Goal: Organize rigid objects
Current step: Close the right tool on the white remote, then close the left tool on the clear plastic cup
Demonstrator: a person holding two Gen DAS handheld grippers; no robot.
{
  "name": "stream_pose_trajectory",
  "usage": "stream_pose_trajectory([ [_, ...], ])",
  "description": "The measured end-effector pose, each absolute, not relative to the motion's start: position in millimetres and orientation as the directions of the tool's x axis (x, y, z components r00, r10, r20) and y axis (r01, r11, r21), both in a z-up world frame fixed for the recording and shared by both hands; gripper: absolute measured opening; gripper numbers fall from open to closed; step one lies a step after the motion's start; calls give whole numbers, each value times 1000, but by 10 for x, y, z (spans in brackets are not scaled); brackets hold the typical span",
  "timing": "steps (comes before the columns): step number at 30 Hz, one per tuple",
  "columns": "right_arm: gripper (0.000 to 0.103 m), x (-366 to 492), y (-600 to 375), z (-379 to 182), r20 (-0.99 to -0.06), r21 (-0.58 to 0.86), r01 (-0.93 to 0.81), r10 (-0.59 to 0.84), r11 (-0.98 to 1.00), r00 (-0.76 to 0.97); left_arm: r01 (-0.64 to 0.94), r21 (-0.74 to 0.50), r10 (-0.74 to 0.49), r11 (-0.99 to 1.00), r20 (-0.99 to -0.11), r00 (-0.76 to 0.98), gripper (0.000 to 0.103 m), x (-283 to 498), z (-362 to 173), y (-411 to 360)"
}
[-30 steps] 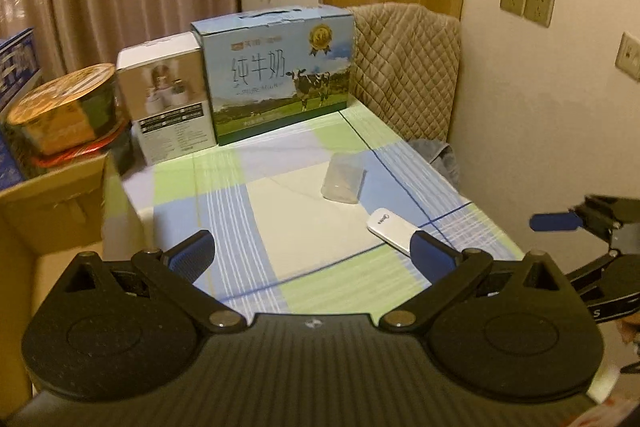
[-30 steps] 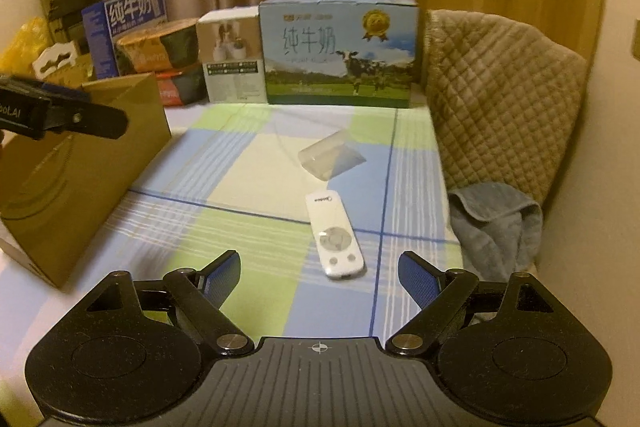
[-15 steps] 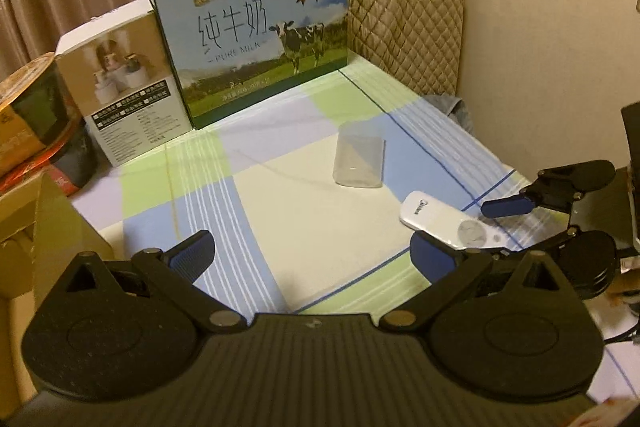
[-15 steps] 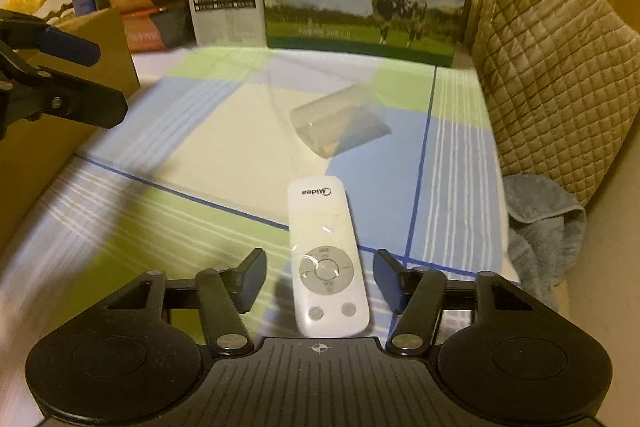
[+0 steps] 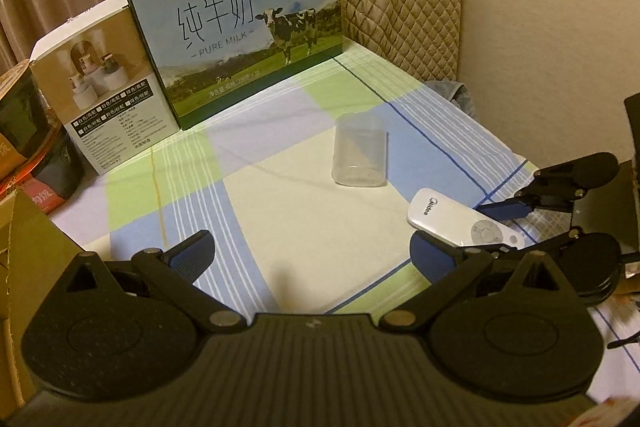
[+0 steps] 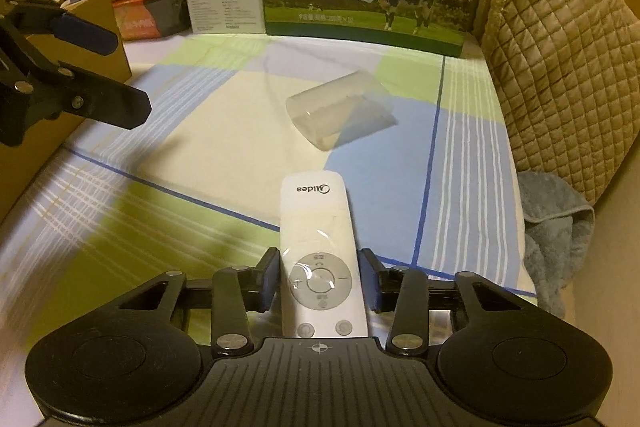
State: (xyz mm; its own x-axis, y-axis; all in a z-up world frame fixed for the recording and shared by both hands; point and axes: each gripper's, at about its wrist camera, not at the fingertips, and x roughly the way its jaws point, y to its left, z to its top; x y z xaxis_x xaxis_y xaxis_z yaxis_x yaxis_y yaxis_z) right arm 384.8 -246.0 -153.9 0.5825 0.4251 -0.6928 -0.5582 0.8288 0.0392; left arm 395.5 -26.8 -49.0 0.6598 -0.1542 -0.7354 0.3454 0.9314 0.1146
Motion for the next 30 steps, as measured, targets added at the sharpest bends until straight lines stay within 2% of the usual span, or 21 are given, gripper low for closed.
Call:
stream_pose_trajectory([
  [5,38,3821,-2478,-1521,-693,40,-547,417,836,588,341,107,-153,934,-743,651,102,4037,-531,-300],
  [10,38,3795,-2611,-1327,-648,97,-505,439,858,622,347,95,-167,933,-741,651,102,4253,-562,-378],
  [16,38,4077,-2805,-1197,-630,153,-372,381,915,677,338,40,-203,940,-732,651,102,4580,-691,-494],
  [21,38,4387,-2865,-1204,-641,198,-291,348,936,684,352,51,-207,935,-726,655,91,4814,-834,-661],
  [25,38,4528,-2926,-1240,-642,198,-262,327,945,693,365,44,-222,930,-724,653,86,4939,-942,-763],
  [30,38,4549,-2937,-1296,-647,193,-255,318,948,693,361,-21,-259,932,-734,628,75,5080,-1075,-831],
])
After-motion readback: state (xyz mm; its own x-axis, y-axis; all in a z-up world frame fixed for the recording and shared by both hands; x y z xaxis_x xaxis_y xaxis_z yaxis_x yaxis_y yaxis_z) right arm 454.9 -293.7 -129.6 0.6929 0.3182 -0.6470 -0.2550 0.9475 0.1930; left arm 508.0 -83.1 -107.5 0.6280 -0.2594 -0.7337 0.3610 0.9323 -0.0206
